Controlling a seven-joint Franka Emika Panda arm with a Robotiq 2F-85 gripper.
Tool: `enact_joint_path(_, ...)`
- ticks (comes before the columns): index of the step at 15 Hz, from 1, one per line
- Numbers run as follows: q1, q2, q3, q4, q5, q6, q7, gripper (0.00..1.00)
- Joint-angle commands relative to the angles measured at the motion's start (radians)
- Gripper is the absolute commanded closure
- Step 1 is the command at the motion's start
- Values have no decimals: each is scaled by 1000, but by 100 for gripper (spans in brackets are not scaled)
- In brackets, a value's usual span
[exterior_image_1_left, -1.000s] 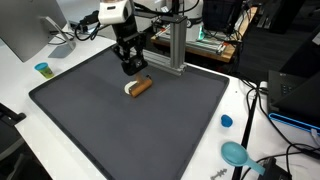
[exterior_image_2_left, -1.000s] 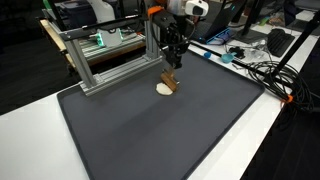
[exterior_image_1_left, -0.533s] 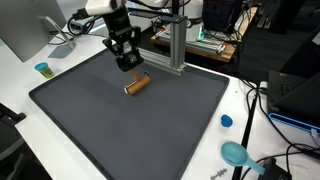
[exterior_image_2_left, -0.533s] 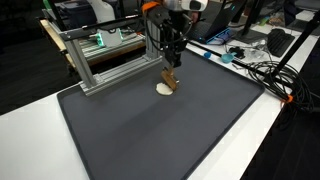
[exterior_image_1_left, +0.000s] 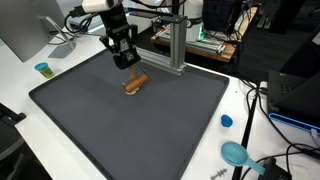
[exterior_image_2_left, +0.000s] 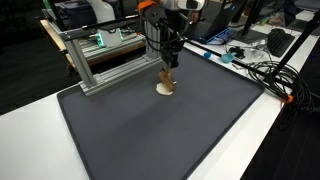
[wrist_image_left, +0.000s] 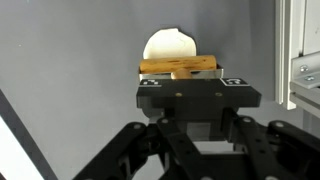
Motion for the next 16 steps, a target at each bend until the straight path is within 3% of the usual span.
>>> enact_joint_path(1,9,4,-13,-14,-38,18,1,79)
enact_joint_path(6,18,51,-13,-15,-73,19,12,79)
enact_joint_path(16,52,94,-36,-19,-254,43,148,79)
